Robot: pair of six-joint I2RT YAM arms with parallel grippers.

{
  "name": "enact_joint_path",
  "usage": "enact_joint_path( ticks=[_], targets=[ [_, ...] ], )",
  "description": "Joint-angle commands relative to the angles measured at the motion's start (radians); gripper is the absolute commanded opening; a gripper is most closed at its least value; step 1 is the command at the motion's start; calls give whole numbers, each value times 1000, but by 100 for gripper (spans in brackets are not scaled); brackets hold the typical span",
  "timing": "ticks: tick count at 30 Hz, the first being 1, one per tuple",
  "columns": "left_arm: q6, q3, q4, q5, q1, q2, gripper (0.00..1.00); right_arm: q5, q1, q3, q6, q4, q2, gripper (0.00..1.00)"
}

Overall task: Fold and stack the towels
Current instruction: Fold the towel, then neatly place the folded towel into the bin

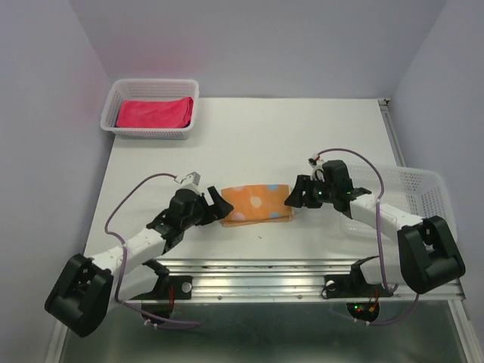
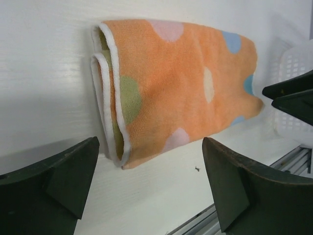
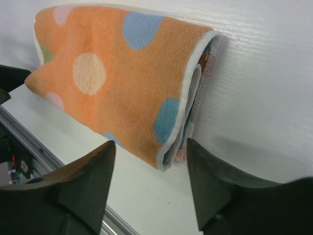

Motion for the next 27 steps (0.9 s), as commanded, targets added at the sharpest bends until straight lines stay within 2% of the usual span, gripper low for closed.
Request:
enact_joint_path(
  ticks=[1, 4, 7, 13, 15, 19, 20, 22, 25, 27],
  targets=[
    [-17, 5, -101, -86, -5, -118, 99, 2, 10, -2, -13, -7, -68, 70],
    [-20, 22, -127, -120, -5, -145, 99, 0, 12, 13, -19, -18, -91, 75],
    [-19, 63, -134, -158, -5, -80, 99, -4, 12, 26, -23, -27, -100, 79],
    [7, 197, -155, -150, -16, 172, 99, -10, 12, 43, -27, -27, -109, 80],
    [1, 220, -158, -169, -36, 230, 94, 0, 13, 44, -29, -22, -101, 80],
    [-23, 252, -198, -231, -105, 327, 71, 0, 12, 47, -20, -15, -89, 80],
    [-43, 263, -218, -266, -114, 345, 56, -6, 12, 47, -20, -9, -89, 80],
    [-45, 286, -241, -287, -134, 387, 53, -9, 13, 50, -23, -7, -91, 80],
    [-40, 344, -275, -304, -168, 477, 33, 2, 12, 62, -23, -16, -98, 82],
    [-40, 376, -293, -322, -176, 528, 0, 7, 12, 67, -26, -22, -111, 99]
  ],
)
